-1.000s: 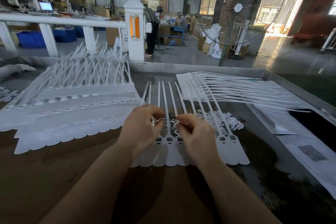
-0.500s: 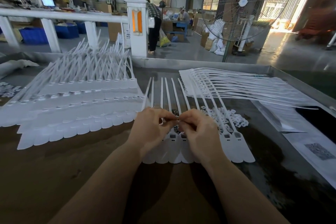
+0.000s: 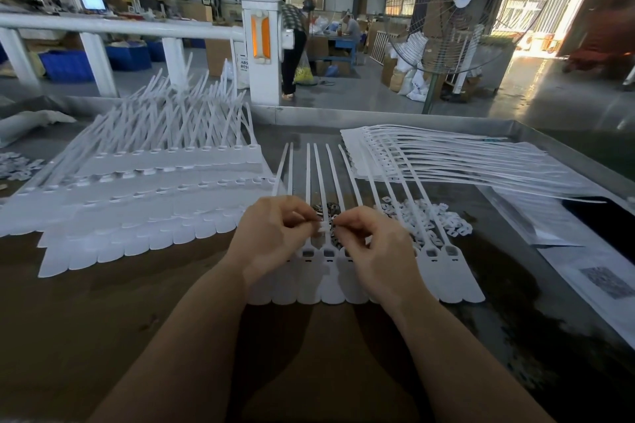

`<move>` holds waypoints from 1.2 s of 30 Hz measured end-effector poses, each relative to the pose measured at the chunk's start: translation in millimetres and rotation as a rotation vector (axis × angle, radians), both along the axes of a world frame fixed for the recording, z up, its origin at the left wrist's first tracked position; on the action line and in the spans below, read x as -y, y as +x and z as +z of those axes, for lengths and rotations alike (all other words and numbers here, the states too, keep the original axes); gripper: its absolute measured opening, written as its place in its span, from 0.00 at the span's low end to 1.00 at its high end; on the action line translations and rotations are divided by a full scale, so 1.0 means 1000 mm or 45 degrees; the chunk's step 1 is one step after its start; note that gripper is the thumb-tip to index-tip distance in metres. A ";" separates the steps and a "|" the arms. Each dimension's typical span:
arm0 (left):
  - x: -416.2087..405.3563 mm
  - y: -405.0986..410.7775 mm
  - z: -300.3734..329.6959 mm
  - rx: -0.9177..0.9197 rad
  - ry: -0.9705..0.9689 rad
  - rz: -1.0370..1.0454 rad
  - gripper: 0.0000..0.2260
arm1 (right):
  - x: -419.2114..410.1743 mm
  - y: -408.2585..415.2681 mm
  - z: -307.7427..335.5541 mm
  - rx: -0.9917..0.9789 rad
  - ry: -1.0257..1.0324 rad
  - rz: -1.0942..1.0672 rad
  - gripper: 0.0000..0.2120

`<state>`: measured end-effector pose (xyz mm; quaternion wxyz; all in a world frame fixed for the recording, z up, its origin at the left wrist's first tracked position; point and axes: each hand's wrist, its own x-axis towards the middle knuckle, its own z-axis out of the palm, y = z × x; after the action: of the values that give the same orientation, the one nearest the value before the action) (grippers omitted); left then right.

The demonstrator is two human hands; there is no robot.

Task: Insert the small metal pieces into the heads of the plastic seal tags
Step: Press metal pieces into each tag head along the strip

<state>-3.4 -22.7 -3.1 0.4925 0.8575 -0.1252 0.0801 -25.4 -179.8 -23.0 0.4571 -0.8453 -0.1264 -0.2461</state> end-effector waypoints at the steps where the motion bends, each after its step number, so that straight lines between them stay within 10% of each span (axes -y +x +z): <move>1: -0.001 0.000 0.001 -0.012 0.011 0.004 0.09 | 0.000 0.000 0.000 0.001 -0.004 0.000 0.04; 36: -0.009 -0.001 0.002 -0.316 0.304 0.094 0.06 | -0.002 -0.002 -0.002 -0.074 -0.064 -0.046 0.06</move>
<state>-3.9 -13.5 -1.3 0.3954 0.9173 -0.0406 -0.0237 -27.6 -177.8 -25.1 0.4346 -0.8655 -0.1039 -0.2264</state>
